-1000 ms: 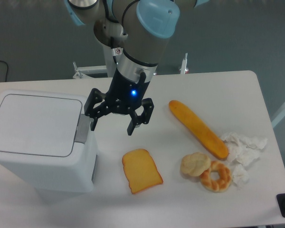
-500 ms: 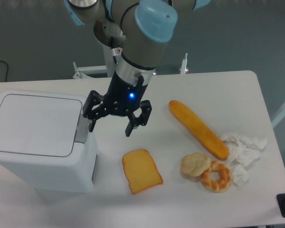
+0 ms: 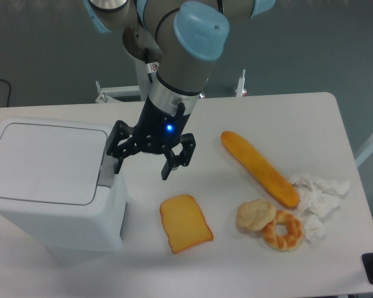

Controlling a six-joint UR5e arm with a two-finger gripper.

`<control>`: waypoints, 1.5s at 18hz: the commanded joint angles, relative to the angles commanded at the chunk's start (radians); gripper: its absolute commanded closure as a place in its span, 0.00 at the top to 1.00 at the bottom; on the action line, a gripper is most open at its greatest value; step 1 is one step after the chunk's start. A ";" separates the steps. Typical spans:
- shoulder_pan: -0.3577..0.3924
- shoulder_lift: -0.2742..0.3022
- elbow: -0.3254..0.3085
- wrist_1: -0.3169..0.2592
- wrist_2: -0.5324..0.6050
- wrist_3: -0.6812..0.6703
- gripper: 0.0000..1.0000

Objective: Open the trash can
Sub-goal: 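Press the grey tab down so the white lid flips open, then lift the gripper away from the open trash can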

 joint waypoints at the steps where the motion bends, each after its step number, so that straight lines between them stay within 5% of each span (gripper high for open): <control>1: 0.000 0.000 0.000 0.000 0.000 0.000 1.00; 24: 0.000 -0.002 0.006 0.000 0.003 0.000 1.00; 27: 0.000 0.000 0.014 0.044 0.006 0.015 1.00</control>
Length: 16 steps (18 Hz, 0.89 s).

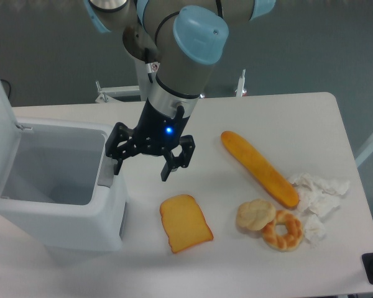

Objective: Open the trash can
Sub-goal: 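Lift the gripper away from the open trash can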

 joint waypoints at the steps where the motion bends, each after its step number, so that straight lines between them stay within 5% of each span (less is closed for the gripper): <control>1: 0.000 0.000 0.000 0.026 0.000 0.008 1.00; 8: 0.003 0.002 0.002 0.042 0.138 0.155 1.00; 16: 0.002 -0.015 -0.011 0.042 0.441 0.469 1.00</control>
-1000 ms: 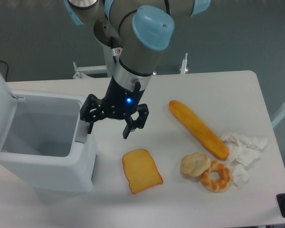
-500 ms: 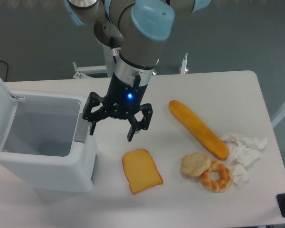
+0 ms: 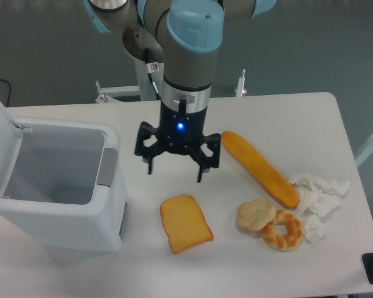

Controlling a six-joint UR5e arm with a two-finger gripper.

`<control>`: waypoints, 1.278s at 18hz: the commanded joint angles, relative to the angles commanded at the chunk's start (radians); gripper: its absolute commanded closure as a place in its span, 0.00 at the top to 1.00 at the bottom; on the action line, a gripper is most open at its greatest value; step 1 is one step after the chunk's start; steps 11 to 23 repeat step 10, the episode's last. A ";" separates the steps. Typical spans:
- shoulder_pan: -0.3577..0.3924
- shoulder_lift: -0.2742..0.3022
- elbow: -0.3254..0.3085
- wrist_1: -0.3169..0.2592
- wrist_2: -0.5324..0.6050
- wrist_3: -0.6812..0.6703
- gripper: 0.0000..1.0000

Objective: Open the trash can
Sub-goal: 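Lift the gripper away from the open trash can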

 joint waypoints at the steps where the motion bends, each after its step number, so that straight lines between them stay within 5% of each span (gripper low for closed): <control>1: 0.000 0.000 0.000 0.002 0.029 0.031 1.00; 9: 0.034 -0.006 -0.021 0.005 0.140 0.198 1.00; 23: 0.038 -0.006 -0.021 0.005 0.140 0.203 1.00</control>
